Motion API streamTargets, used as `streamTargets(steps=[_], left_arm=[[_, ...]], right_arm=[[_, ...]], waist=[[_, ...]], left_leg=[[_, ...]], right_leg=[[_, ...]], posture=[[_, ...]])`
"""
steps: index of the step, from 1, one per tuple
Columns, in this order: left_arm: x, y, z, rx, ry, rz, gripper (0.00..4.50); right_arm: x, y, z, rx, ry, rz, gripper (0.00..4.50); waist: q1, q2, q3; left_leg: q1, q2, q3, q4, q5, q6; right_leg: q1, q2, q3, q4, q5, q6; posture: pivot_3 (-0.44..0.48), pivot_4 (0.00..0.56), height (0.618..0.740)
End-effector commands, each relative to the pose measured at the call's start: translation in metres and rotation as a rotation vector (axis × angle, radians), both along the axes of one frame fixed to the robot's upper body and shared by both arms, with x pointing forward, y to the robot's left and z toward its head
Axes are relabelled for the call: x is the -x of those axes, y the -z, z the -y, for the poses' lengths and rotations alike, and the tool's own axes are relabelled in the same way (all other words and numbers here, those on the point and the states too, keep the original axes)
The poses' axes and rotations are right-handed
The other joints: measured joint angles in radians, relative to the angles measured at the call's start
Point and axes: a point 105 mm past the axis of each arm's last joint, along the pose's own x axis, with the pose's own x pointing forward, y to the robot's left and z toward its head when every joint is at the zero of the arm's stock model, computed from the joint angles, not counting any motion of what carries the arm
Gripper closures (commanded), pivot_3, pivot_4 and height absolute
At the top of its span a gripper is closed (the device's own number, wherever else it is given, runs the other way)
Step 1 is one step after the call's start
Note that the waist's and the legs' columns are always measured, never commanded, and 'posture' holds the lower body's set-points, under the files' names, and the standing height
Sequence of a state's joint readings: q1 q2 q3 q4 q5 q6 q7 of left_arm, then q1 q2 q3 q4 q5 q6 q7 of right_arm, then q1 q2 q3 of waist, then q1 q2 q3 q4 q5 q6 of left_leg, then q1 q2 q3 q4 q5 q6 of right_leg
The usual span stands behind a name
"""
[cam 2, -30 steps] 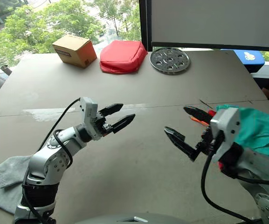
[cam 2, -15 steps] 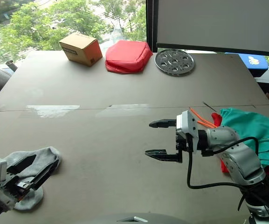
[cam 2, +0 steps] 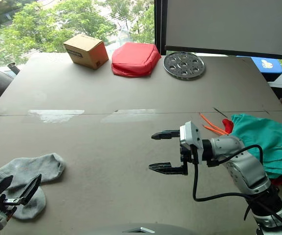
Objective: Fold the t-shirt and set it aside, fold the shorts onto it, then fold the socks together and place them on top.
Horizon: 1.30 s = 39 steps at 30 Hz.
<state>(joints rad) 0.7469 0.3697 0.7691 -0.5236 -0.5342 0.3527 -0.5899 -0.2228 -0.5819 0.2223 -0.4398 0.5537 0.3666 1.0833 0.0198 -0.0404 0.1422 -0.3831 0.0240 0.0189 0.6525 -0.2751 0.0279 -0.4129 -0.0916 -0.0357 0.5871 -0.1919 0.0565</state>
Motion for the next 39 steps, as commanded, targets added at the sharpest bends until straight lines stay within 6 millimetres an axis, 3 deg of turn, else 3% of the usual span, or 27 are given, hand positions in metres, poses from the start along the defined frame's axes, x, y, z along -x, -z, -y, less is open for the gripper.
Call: streamTargets(steps=[1,13,19,24,28,32,39], left_arm=[[0.003,-0.005,0.011,0.002,0.162,-0.022,0.0],[0.027,-0.005,-0.01,-0.171,0.567,-0.256,0.0],[0.023,0.007,-0.016,-0.313,0.676,-0.301,0.0],[0.011,0.008,-0.036,-0.417,0.705,-0.318,0.0],[0.0,0.021,-0.051,-0.464,0.694,-0.38,0.0],[-0.023,0.03,-0.046,-0.361,0.641,-0.321,0.0],[-0.015,0.052,-0.039,-0.153,0.619,-0.42,0.0]], right_arm=[[0.007,-0.013,-0.004,-0.029,0.0,0.045,0.13],[0.005,-0.013,-0.004,-0.028,0.014,0.053,0.13],[0.007,-0.012,-0.005,-0.03,0.024,0.055,0.13],[0.007,-0.012,-0.004,-0.028,0.034,0.061,0.13],[0.007,-0.012,-0.005,-0.027,0.042,0.068,0.13],[0.007,-0.013,-0.007,-0.019,0.045,0.087,0.13],[0.005,-0.015,-0.003,-0.009,0.065,0.105,0.13]], waist=[[-0.006,0.0,0.0],[-0.006,0.001,0.0],[-0.003,0.001,0.0],[-0.004,0.001,0.0],[-0.004,0.006,-0.001],[0.002,0.02,-0.007],[0.007,0.027,-0.012]], left_leg=[[0.0,0.0,0.0,0.0,0.0,0.0],[0.0,0.001,0.001,-0.001,-0.001,-0.001],[0.0,0.001,0.002,-0.001,-0.001,-0.001],[0.0,0.001,0.003,-0.001,-0.001,-0.001],[0.0,0.001,0.003,-0.002,-0.001,-0.001],[0.001,0.001,0.004,-0.002,0.0,-0.001],[0.001,0.0,0.003,-0.002,0.001,0.001]], right_leg=[[0.0,0.0,0.0,0.0,0.0,0.0],[-0.001,-0.003,-0.003,0.0,0.0,0.0],[-0.002,-0.006,-0.008,0.001,0.0,0.0],[-0.002,-0.009,-0.011,0.001,0.0,0.0],[-0.002,-0.014,-0.019,0.001,0.0,0.0],[-0.001,-0.016,-0.022,0.001,0.0,0.0],[0.0,-0.015,-0.023,0.002,0.0,0.0]], posture=[[0.0,0.15,0.739],[0.0,0.15,0.739],[0.0,0.15,0.739],[0.0,0.15,0.739],[0.0,0.15,0.739],[0.0,0.15,0.739],[0.0,0.15,0.739]])
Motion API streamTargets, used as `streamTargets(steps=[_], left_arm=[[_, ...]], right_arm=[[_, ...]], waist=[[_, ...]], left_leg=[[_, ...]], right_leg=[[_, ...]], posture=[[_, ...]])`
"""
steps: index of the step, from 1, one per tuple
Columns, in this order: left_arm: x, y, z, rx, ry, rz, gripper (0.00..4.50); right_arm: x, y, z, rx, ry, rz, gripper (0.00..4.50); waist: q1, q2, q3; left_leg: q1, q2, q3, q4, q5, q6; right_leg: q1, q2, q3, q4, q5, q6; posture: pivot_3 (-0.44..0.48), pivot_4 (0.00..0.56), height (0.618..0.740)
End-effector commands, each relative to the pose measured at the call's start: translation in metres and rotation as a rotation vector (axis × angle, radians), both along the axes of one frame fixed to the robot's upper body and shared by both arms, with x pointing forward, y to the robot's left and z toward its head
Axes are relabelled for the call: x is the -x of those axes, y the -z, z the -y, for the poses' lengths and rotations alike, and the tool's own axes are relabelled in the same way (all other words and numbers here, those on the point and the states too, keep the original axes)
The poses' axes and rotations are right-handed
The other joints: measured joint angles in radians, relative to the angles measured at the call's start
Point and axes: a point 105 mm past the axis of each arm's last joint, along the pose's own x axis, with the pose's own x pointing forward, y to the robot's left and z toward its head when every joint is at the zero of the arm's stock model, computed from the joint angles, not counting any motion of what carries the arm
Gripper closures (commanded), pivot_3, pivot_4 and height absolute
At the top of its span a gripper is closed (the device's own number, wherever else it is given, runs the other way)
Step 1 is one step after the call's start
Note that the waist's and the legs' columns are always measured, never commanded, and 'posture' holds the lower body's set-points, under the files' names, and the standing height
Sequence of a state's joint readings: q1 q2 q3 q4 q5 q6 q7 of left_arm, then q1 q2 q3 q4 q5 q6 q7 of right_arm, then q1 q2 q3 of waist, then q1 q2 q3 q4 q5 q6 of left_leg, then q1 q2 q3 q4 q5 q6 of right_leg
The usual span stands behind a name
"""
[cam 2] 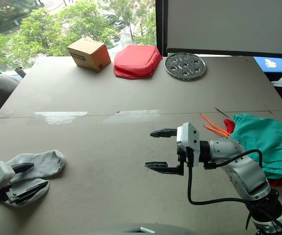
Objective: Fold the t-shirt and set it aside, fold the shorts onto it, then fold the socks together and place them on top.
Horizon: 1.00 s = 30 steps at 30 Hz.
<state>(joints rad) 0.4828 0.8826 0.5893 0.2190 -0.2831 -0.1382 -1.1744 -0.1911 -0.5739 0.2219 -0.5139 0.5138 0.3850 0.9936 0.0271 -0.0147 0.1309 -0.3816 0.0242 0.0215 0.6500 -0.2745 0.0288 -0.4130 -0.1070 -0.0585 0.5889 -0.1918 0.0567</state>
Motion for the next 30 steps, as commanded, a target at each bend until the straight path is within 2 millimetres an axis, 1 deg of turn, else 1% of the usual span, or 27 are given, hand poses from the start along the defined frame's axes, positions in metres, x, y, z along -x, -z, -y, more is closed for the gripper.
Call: streamTargets(steps=[1,2,3,6,8,9,10,11,12,13,15,16,18,21,23,27,28,29,30], left_arm=[[0.018,0.032,0.005,0.096,-0.059,-0.187,0.5],[0.02,0.034,0.006,0.109,-0.06,-0.208,0.68],[0.022,0.036,0.007,0.129,-0.077,-0.223,1.06],[0.022,0.037,0.016,0.206,-0.089,-0.23,2.27],[0.023,0.037,0.02,0.238,-0.092,-0.239,3.31],[0.024,0.036,0.021,0.245,-0.091,-0.242,3.74],[0.024,0.036,0.022,0.253,-0.09,-0.242,4.04],[0.024,0.035,0.023,0.261,-0.088,-0.235,4.47],[0.022,0.031,0.026,0.282,-0.082,-0.217,4.47],[0.017,0.023,0.031,0.329,-0.078,-0.186,4.47],[0.004,0.007,0.051,0.401,-0.025,-0.144,4.47],[-0.004,0.0,0.062,0.424,0.002,-0.128,4.47],[-0.016,-0.008,0.081,0.444,0.048,-0.109,4.47],[-0.042,-0.016,0.116,0.428,0.109,-0.07,4.47],[-0.064,-0.019,0.14,0.431,0.122,-0.04,4.47],[-0.114,-0.025,0.195,0.449,0.125,0.029,4.47],[-0.123,-0.025,0.21,0.449,0.146,0.033,4.47],[-0.129,-0.026,0.223,0.444,0.169,0.035,4.47],[-0.14,-0.026,0.239,0.439,0.183,0.051,4.47]], right_arm=[[0.004,-0.014,0.0,-0.012,-0.008,0.068,0.0],[0.004,-0.014,0.0,-0.012,-0.007,0.069,0.0],[0.004,-0.014,0.0,-0.011,-0.007,0.069,0.0],[0.004,-0.015,0.0,-0.008,-0.004,0.071,0.0],[0.004,-0.015,0.0,-0.004,-0.002,0.073,0.0],[0.004,-0.015,0.001,-0.004,-0.002,0.073,0.0],[0.004,-0.015,0.001,-0.003,-0.001,0.073,0.0],[0.004,-0.014,0.001,0.0,0.0,0.074,0.0],[0.004,-0.014,0.001,0.003,0.002,0.078,0.0],[0.003,-0.015,0.002,0.003,0.005,0.081,0.0],[0.0,-0.017,0.004,0.002,0.018,0.086,0.0],[-0.001,-0.018,0.005,0.002,0.028,0.089,0.0],[-0.003,-0.018,0.007,0.003,0.042,0.092,0.0],[-0.005,-0.019,0.011,0.009,0.071,0.098,0.0],[-0.007,-0.02,0.016,0.015,0.1,0.102,0.0],[-0.011,-0.021,0.028,0.03,0.18,0.112,0.0],[-0.012,-0.021,0.031,0.036,0.198,0.116,0.0],[-0.011,-0.021,0.033,0.04,0.211,0.117,0.0],[-0.011,-0.022,0.035,0.04,0.227,0.115,0.0]], waist=[[0.0,0.002,-0.001],[0.0,0.003,-0.002],[0.0,0.004,-0.003],[-0.003,0.006,-0.003],[-0.006,0.006,-0.003],[-0.008,0.006,-0.003],[-0.009,0.006,-0.004],[-0.01,0.006,-0.004],[-0.01,0.006,-0.003],[-0.011,0.006,-0.004],[-0.01,0.003,-0.003],[-0.007,0.0,-0.002],[-0.005,-0.004,-0.001],[0.0,-0.009,0.0],[0.004,-0.011,0.0],[0.011,-0.012,0.001],[0.013,-0.013,0.001],[0.013,-0.018,0.001],[0.011,-0.02,0.0]], left_leg=[[0.0,0.0,0.0,0.0,0.0,0.0],[0.0,0.0,0.001,0.0,0.0,0.0],[0.0,0.0,0.001,0.0,0.0,0.0],[0.001,0.0,0.001,0.0,0.0,0.0],[0.001,0.0,0.001,0.0,0.0,0.0],[0.001,0.0,0.001,0.0,0.0,0.0],[0.001,0.0,0.001,0.0,0.0,0.0],[0.001,0.0,0.001,0.0,0.0,0.0],[0.001,0.0,0.001,0.0,0.0,0.0],[0.001,0.0,0.001,0.0,0.0,0.0],[0.0,0.0,0.001,0.0,0.0,0.0],[0.0,0.0,0.0,0.001,0.0,0.0],[-0.001,0.0,-0.002,0.001,0.0,0.0],[-0.002,-0.001,-0.003,0.002,0.0,0.0],[-0.002,-0.001,-0.003,0.002,0.001,0.002],[-0.001,-0.004,-0.003,0.003,0.002,0.003],[-0.001,-0.004,-0.003,0.003,0.002,0.003],[-0.001,-0.006,-0.003,0.004,0.002,0.003],[-0.001,-0.006,-0.002,0.004,0.002,0.003]], right_leg=[[0.0,0.0,0.0,0.0,0.0,0.0],[0.0,0.0,0.0,0.0,0.0,0.0],[0.0,0.0,0.0,0.0,0.0,0.0],[0.0,0.0,0.0,0.0,0.0,0.0],[0.0,0.0,0.0,0.0,0.0,0.0],[0.0,0.0,0.0,0.0,0.0,0.0],[0.0,0.0,0.001,0.0,0.0,0.0],[0.0,0.0,0.001,0.0,0.0,0.0],[0.0,0.0,0.001,0.0,0.0,0.0],[0.0,0.0,0.001,0.0,0.0,0.0],[0.0,0.0,0.001,0.0,0.0,0.0],[0.0,0.0,0.001,0.0,0.0,0.0],[0.0,0.0,0.0,0.0,0.0,0.0],[0.0,0.001,0.0,0.0,0.0,0.0],[0.001,0.001,0.0,0.001,0.0,0.0],[0.002,0.003,0.001,0.001,0.003,-0.004],[0.004,0.004,0.001,0.001,0.003,-0.004],[0.005,0.004,0.001,0.001,0.003,-0.004],[0.006,0.005,0.001,0.001,0.003,-0.004]], posture=[[0.0,0.15,0.739],[0.0,0.15,0.739],[0.0,0.15,0.739],[0.0,0.15,0.739],[0.0,0.15,0.739],[0.0,0.15,0.739],[0.0,0.15,0.739],[0.0,0.15,0.739],[0.0,0.15,0.739],[0.0,0.15,0.739],[0.0,0.15,0.739],[0.0,0.15,0.739],[0.0,0.15,0.739],[0.0,0.15,0.739],[0.0,0.15,0.739],[0.0,0.15,0.739],[0.0,0.15,0.739],[0.0,0.15,0.739],[0.0,0.15,0.739]])
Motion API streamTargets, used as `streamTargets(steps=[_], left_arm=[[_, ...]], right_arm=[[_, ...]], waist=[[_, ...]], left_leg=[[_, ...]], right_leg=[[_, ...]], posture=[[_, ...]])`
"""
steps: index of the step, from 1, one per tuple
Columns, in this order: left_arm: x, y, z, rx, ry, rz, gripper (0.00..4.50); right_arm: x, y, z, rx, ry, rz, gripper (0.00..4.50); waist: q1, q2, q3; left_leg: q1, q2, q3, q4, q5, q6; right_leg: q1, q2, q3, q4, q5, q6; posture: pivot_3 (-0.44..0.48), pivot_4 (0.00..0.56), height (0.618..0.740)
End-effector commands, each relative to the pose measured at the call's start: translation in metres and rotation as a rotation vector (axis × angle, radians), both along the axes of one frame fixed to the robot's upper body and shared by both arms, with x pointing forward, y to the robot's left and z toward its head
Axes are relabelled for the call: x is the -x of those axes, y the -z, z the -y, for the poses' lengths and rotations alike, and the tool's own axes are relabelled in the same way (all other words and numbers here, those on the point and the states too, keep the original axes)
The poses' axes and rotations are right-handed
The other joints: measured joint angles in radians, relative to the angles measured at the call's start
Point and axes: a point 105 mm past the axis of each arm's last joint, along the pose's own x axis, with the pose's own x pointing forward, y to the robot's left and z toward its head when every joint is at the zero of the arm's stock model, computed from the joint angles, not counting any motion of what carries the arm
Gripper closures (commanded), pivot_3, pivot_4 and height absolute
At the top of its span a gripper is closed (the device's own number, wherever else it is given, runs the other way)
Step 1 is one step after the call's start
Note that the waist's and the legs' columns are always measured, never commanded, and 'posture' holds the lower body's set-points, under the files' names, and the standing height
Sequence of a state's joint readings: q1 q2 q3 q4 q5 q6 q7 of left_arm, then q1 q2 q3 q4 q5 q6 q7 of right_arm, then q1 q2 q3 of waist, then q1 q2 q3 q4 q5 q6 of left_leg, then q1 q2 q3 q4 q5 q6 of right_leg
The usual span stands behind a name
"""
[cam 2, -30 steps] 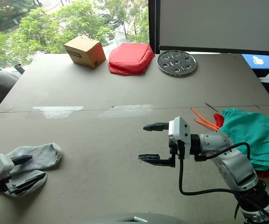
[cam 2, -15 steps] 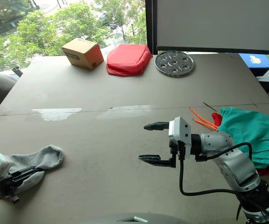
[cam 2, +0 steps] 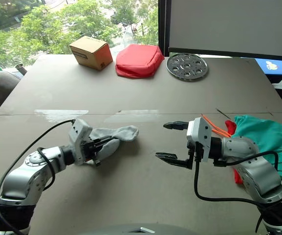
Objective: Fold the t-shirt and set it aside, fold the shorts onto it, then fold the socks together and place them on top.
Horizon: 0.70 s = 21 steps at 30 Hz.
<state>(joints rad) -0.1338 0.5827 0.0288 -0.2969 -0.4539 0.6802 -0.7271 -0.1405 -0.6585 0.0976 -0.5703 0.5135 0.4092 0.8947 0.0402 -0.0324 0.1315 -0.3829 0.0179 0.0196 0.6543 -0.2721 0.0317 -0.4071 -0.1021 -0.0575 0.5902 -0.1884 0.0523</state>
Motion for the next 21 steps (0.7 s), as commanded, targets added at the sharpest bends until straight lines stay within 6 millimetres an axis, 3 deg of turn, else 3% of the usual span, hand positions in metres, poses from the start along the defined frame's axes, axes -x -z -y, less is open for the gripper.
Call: streamTargets(steps=[1,3,5,9,10,14,18,21], left_arm=[[-0.021,0.0,0.037,-0.029,0.017,0.028,4.47],[-0.034,0.002,0.064,-0.033,0.036,0.036,4.47],[-0.033,0.008,0.085,-0.027,0.078,0.001,4.47],[-0.024,0.008,0.103,0.029,0.128,-0.029,4.47],[-0.019,0.002,0.101,0.07,0.138,-0.03,3.68],[-0.002,-0.028,0.074,0.209,0.147,-0.031,1.89],[0.007,-0.044,0.031,0.243,0.096,-0.063,1.89],[-0.008,-0.044,0.002,0.291,-0.06,-0.097,1.89]], right_arm=[[0.003,-0.013,0.007,-0.005,0.043,0.054,0.0],[0.005,-0.013,0.009,0.003,0.065,0.054,0.0],[0.007,-0.013,0.01,0.012,0.086,0.057,0.0],[0.008,-0.011,0.012,0.022,0.134,0.049,0.0],[0.007,-0.01,0.012,0.025,0.151,0.047,0.0],[0.002,-0.002,0.013,0.043,0.217,0.034,0.0],[-0.011,0.007,0.013,0.079,0.269,0.052,0.0],[-0.026,0.011,0.013,0.111,0.311,0.097,0.0]], waist=[[-0.002,-0.003,-0.001],[-0.001,-0.002,0.0],[-0.004,-0.003,0.0],[-0.015,-0.003,0.001],[-0.015,-0.003,0.001],[-0.025,-0.003,0.001],[-0.026,-0.002,0.002],[-0.023,-0.003,0.003]], left_leg=[[0.0,0.0,0.0,0.0,0.0,0.0],[0.002,0.0,0.0,0.0,0.0,0.0],[0.002,0.0,0.0,0.0,0.0,0.0],[0.002,0.001,-0.001,0.0,0.0,0.001],[0.002,0.001,-0.002,0.0,0.0,0.001],[0.002,0.003,-0.005,0.0,0.0,0.0],[0.003,0.003,-0.005,0.0,0.0,0.0],[0.003,0.003,-0.006,0.0,0.0,0.0]], right_leg=[[0.0,0.0,0.0,0.0,0.0,0.0],[0.003,0.0,0.0,-0.001,0.0,0.0],[0.003,0.001,0.0,-0.001,0.0,0.0],[0.003,0.001,0.001,-0.001,-0.001,0.0],[0.003,0.002,0.001,-0.001,-0.001,0.0],[0.002,0.001,0.001,-0.001,-0.002,0.003],[0.002,0.002,0.001,-0.001,-0.003,0.004],[0.003,0.001,0.001,-0.001,-0.003,0.004]], posture=[[0.0,0.15,0.739],[0.0,0.15,0.739],[0.0,0.15,0.739],[0.0,0.15,0.739],[0.0,0.15,0.739],[0.0,0.15,0.739],[0.0,0.15,0.739],[0.0,0.15,0.739]])
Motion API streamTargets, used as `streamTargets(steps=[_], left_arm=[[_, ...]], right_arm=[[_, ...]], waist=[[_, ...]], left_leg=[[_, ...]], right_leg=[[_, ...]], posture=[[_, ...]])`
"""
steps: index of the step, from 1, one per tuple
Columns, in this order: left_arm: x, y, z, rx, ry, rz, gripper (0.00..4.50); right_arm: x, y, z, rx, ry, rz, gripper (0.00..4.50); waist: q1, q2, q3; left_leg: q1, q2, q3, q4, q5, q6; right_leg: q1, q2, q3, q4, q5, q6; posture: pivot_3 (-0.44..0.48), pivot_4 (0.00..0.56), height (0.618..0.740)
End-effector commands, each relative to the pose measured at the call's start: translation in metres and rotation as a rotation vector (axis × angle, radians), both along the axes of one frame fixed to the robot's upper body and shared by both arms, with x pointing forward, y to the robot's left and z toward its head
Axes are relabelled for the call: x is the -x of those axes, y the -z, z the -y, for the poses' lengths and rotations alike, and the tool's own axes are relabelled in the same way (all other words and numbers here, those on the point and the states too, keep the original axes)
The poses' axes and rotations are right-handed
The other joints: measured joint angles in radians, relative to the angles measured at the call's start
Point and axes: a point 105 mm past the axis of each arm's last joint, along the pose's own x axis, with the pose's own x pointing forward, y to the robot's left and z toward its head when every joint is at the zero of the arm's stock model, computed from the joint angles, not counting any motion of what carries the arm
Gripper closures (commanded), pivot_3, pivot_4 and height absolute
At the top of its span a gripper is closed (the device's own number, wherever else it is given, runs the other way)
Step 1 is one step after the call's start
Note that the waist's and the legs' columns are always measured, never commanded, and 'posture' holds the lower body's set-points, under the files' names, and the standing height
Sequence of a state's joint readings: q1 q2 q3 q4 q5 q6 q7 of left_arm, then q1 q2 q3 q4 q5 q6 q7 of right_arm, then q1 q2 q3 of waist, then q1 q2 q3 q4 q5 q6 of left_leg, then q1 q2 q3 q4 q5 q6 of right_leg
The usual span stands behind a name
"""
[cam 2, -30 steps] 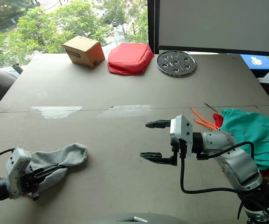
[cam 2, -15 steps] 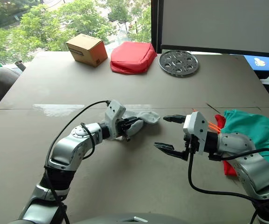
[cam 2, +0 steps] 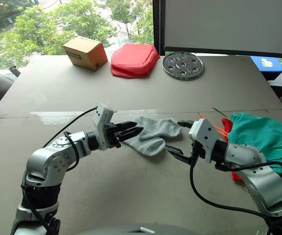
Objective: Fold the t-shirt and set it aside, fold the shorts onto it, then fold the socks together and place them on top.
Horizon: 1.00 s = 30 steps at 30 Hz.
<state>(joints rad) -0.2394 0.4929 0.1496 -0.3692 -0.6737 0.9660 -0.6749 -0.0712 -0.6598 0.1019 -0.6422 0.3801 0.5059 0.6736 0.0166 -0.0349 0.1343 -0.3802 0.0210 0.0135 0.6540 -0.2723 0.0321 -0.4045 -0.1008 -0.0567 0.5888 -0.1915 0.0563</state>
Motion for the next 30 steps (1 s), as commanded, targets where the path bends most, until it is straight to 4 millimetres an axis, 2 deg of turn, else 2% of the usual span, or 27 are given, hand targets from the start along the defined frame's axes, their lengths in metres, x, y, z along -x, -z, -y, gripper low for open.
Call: streamTargets(steps=[1,4,6,9,16,25,27,29,30], left_arm=[[-0.011,-0.006,-0.023,0.071,-0.12,-0.055,1.89],[-0.016,-0.003,-0.021,0.124,-0.133,-0.112,1.89],[-0.02,-0.002,-0.017,0.163,-0.145,-0.146,1.89],[-0.025,0.01,-0.009,0.115,-0.161,-0.191,1.89],[-0.044,0.021,-0.008,0.021,-0.221,-0.178,1.89],[-0.046,0.03,0.009,-0.064,-0.167,-0.143,1.89],[-0.049,0.032,0.011,-0.067,-0.173,-0.14,2.43],[-0.05,0.033,0.013,-0.08,-0.171,-0.128,3.28],[-0.049,0.033,0.014,-0.071,-0.161,-0.128,3.88]], right_arm=[[-0.02,-0.001,0.0,0.044,0.055,0.08,0.0],[-0.041,0.01,0.005,0.112,0.119,0.085,0.0],[-0.047,0.015,0.006,0.151,0.132,0.094,0.0],[-0.054,0.022,0.01,0.162,0.178,0.055,0.0],[-0.059,0.024,0.009,-0.007,0.315,-0.147,0.0],[-0.08,0.036,0.017,-0.119,0.516,-0.341,0.0],[-0.084,0.039,0.016,-0.127,0.528,-0.367,0.53],[-0.085,0.042,0.013,-0.119,0.516,-0.381,1.4],[-0.084,0.043,0.011,-0.115,0.503,-0.387,2.03]], waist=[[0.001,0.0,0.001],[0.001,-0.002,0.001],[0.003,-0.002,0.001],[0.0,-0.002,0.001],[-0.002,-0.002,0.001],[-0.002,-0.002,0.001],[-0.002,-0.001,0.002],[-0.002,-0.001,0.002],[-0.002,-0.001,0.002]], left_leg=[[0.0,-0.001,0.0,0.0,0.0,0.0],[0.0,-0.003,-0.001,0.0,0.0,0.0],[-0.001,-0.004,-0.001,0.0,0.0,0.0],[-0.001,-0.004,0.0,0.0,0.001,-0.001],[0.0,-0.004,0.001,0.0,0.001,-0.001],[-0.001,-0.004,0.001,0.0,0.001,-0.001],[0.0,-0.004,0.001,0.0,0.001,-0.001],[-0.001,-0.004,0.002,0.0,0.001,-0.001],[-0.001,-0.004,0.002,0.0,0.001,-0.001]], right_leg=[[0.0,0.0,0.0,0.0,0.0,0.0],[0.001,0.0,0.0,0.0,0.0,0.0],[0.001,0.0,0.0,0.001,0.001,-0.002],[0.001,0.001,0.0,0.001,0.003,-0.004],[0.001,0.002,0.002,0.001,0.003,-0.004],[0.001,0.002,0.002,0.001,0.003,-0.005],[0.001,0.002,0.002,0.001,0.003,-0.005],[0.001,0.002,0.002,0.002,0.003,-0.005],[0.001,0.002,0.002,0.002,0.003,-0.005]], posture=[[0.0,0.15,0.739],[0.0,0.15,0.739],[0.0,0.15,0.739],[0.0,0.15,0.739],[0.0,0.15,0.739],[0.0,0.15,0.739],[0.0,0.15,0.739],[0.0,0.15,0.739],[0.0,0.15,0.739]])
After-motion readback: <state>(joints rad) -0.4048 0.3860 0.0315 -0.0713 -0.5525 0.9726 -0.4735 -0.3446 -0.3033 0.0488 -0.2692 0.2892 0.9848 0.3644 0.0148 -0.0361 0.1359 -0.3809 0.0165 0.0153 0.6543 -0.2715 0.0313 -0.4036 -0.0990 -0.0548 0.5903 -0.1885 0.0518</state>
